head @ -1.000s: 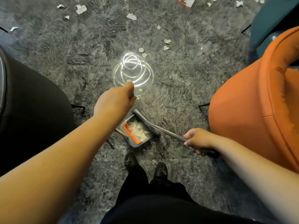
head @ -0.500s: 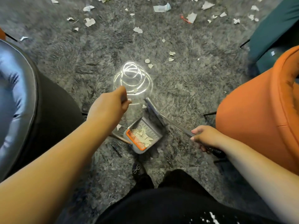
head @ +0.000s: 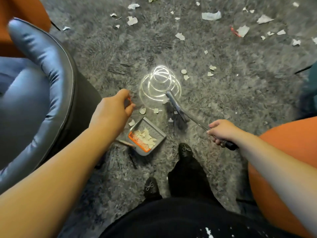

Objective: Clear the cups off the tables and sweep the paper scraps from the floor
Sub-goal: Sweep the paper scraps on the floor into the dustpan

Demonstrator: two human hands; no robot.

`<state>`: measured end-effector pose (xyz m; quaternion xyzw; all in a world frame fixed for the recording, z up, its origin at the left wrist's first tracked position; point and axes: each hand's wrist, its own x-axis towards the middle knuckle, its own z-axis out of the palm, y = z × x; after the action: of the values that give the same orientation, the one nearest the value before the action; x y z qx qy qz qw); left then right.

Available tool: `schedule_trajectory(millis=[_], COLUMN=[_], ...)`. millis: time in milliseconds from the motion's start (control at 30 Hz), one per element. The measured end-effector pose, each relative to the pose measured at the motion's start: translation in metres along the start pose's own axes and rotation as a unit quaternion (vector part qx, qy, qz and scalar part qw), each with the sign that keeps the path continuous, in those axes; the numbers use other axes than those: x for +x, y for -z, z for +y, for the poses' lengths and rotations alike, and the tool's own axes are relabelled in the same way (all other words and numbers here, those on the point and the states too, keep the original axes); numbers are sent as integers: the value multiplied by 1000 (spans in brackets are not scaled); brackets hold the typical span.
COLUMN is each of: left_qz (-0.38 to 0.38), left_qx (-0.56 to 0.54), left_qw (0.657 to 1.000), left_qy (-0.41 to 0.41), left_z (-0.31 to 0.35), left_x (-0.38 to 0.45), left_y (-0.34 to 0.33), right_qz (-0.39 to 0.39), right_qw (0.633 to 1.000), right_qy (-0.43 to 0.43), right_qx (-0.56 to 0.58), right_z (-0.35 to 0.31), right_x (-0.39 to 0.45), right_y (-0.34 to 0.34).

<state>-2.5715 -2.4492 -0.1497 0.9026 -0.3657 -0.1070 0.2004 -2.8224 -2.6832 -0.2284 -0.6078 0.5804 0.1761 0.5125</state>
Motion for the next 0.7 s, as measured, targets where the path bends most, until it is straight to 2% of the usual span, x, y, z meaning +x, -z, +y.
schedule_trajectory(millis=[300, 500, 700], left_qz=[-20, -18, -34], left_qx=[60, 71, 93], left_qw=[998, 997, 994], left_qy=[19, 38, 51], left_z=[24, 49, 64], left_x=[53, 79, 90], left_y=[-15, -24, -30], right_qz=[-35, -105, -196], right_qw=[990, 950, 921], right_qy=[16, 42, 48], right_qx=[-136, -290, -334], right_z=[-67, -86, -87], right_x=[78, 97, 84], right_y=[45, 62, 71])
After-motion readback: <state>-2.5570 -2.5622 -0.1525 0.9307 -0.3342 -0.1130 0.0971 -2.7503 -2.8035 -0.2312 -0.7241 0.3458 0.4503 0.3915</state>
